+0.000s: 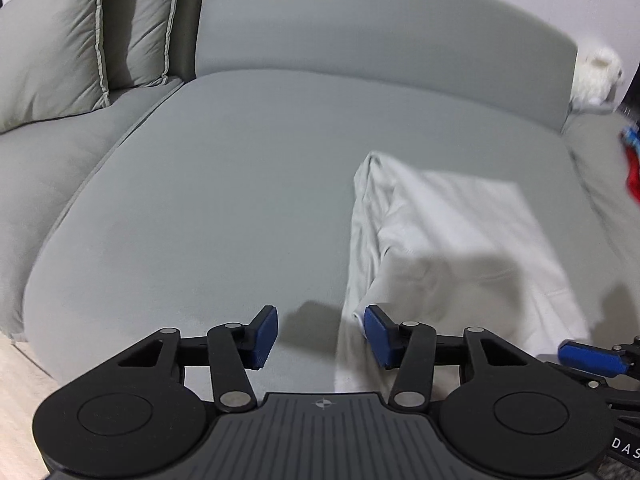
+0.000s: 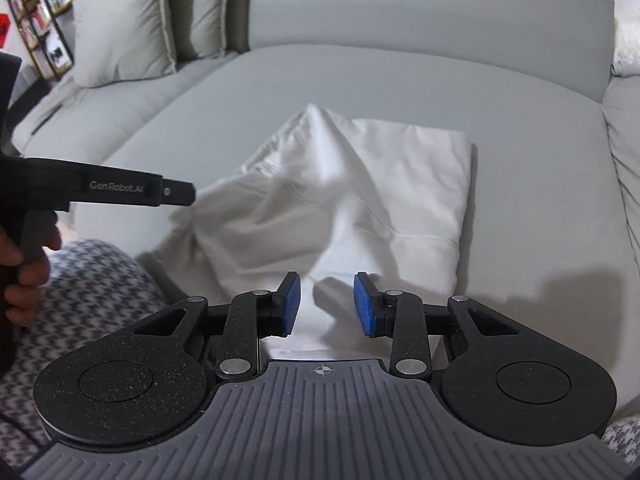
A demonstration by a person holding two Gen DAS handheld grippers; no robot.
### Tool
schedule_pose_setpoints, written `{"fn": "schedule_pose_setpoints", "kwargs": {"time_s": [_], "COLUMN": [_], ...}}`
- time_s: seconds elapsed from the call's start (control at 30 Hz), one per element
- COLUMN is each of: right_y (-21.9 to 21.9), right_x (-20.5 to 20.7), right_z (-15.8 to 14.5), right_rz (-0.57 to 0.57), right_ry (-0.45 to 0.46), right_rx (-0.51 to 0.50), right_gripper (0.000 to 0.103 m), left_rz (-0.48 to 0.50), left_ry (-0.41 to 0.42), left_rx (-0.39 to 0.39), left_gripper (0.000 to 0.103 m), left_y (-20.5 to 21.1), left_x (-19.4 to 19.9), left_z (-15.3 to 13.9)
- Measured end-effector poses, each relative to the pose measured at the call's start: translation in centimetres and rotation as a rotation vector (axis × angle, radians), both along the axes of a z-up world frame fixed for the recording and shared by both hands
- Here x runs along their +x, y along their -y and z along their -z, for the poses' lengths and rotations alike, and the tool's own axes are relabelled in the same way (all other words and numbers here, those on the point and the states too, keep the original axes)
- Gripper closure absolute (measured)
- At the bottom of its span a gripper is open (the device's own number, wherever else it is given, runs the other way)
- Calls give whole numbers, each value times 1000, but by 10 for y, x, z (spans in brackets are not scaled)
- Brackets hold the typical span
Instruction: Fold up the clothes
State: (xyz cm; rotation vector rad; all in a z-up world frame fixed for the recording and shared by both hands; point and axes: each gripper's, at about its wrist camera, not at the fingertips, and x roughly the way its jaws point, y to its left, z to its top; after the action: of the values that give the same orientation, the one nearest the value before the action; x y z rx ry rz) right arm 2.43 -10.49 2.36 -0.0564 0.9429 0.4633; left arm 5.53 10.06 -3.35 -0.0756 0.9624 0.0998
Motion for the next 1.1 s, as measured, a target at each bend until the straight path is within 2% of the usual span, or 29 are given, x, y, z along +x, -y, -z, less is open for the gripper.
{"fn": "schedule_pose_setpoints", "kwargs": {"time_s": [0.1, 0.23, 0.43, 0.5, 0.6, 0.73, 0.8, 1.0, 1.1], "right_y": [-1, 1, 10, 11, 13, 13, 13, 8, 7], "right_x": [1, 0, 3, 2, 3, 4, 4, 3, 3], "right_z": [9, 13, 16, 17, 17, 19, 19, 20, 19], "right_rz": [-9, -34, -15, -16, -13, -3, -2, -1, -1], "right_ry": [-20, -5, -18, -19, -23, -31, -32, -29, -31], "right_rx": [-18, -28, 24, 30, 39, 44, 42, 22, 12], "right_gripper": [67, 67, 69, 69, 69, 68, 68, 67, 66], "left_rz": [36, 117, 107, 110, 128, 144, 165, 279, 244], "left_ry": [10, 81, 36, 22, 17, 42, 69, 140, 130], "left_rx": [8, -57, -67, -78, -72, -28, -5, 46, 7], "left_gripper": [55, 55, 58, 71, 82, 89, 101, 102, 102], "left_y": [5, 9, 10, 11, 15, 22, 27, 48, 42], "left_x": [-1, -6, 5, 9, 13, 9, 5, -7, -10], "left_z": [0, -6, 3, 6, 8, 4, -1, -13, -17]}}
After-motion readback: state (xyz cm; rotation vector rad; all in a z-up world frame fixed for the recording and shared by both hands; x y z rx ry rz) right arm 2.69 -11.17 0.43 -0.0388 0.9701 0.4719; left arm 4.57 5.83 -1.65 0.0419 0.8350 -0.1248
